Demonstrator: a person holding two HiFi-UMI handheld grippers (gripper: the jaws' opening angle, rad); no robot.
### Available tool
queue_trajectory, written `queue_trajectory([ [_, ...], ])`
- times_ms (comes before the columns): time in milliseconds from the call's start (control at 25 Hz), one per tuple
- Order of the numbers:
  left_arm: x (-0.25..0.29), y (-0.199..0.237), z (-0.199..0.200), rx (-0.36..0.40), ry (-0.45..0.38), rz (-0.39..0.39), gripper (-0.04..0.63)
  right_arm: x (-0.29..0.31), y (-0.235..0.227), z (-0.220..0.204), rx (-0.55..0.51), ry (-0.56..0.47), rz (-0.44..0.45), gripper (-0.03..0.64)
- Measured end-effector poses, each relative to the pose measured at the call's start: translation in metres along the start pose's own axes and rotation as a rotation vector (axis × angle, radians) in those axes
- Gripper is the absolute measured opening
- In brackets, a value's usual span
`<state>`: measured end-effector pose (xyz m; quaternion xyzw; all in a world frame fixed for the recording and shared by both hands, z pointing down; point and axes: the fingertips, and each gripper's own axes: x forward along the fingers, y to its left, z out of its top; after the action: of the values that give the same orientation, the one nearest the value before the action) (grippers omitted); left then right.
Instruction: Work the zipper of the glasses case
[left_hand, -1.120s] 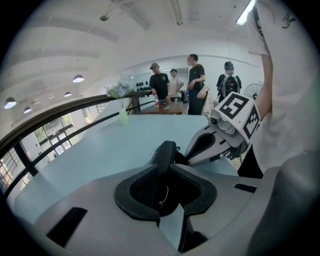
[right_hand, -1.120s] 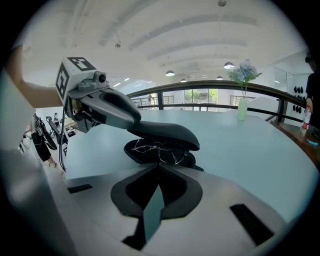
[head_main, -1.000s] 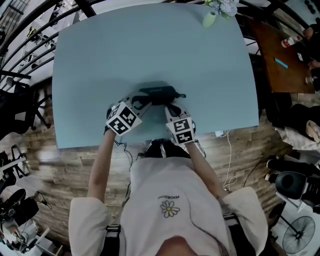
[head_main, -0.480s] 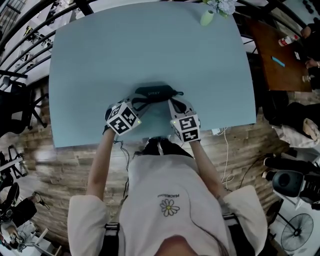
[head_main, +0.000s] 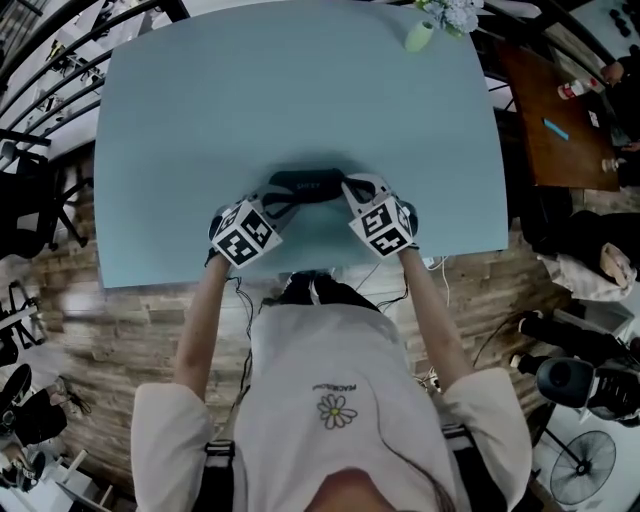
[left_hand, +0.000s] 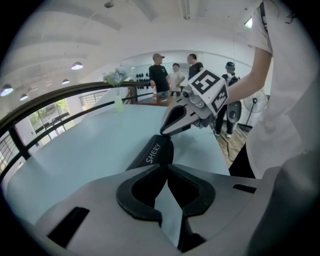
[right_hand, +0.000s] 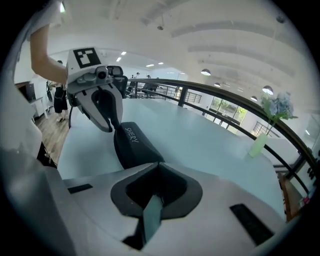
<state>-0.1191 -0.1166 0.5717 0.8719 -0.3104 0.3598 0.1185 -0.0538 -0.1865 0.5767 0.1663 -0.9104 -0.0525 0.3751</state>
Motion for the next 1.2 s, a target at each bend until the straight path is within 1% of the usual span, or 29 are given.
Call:
queue_trajectory([
  [40,-0.003,0.003,-0.001,-0.046,0.003,0.032,0.058,0.0,0.001,0.001,-0.01,0.003,0.0,0.008],
  [80,-0.006,0.007,-0.003,-0.111,0.009,0.07,0.057,0.001,0.001,0.001,-0.01,0.004,0.0,0.008],
  [160,-0.013,0.011,-0.009,-0.267,0.011,0.128,0.055,0.001,0.002,0.001,-0.002,0.005,0.003,0.008],
  [200,-0.015,0.01,-0.011,-0.338,0.004,0.138,0.055,0.0,0.003,0.001,-0.002,0.006,0.004,0.009],
  [240,-0.015,0.009,-0.014,-0.392,0.0,0.14,0.055,0.0,0.004,0.001,-0.004,0.007,0.005,0.008],
  [280,-0.013,0.007,-0.017,-0.423,0.007,0.139,0.055,0.0,0.004,0.0,-0.006,0.009,0.006,0.008],
  [320,-0.011,0.006,-0.022,-0.43,0.024,0.141,0.055,0.0,0.005,0.0,-0.006,0.011,0.007,0.009],
  [400,-0.006,0.009,-0.029,-0.407,0.056,0.155,0.048,-0.001,0.005,0.0,-0.002,0.014,0.01,0.008],
  [640,-0.003,0.039,-0.029,-0.396,0.041,0.207,0.037,-0.002,0.014,0.002,-0.014,0.055,0.025,0.008],
  [840,0.007,0.073,-0.018,-0.392,0.039,0.244,0.037,-0.005,0.035,0.005,0.004,0.057,0.078,0.009],
  [1000,0.021,0.091,-0.007,-0.377,0.034,0.241,0.023,-0.004,0.056,0.014,0.018,0.041,0.123,0.008],
  [1200,0.042,0.094,0.012,-0.333,0.028,0.207,0.023,0.006,0.079,0.027,0.018,0.024,0.144,0.009],
])
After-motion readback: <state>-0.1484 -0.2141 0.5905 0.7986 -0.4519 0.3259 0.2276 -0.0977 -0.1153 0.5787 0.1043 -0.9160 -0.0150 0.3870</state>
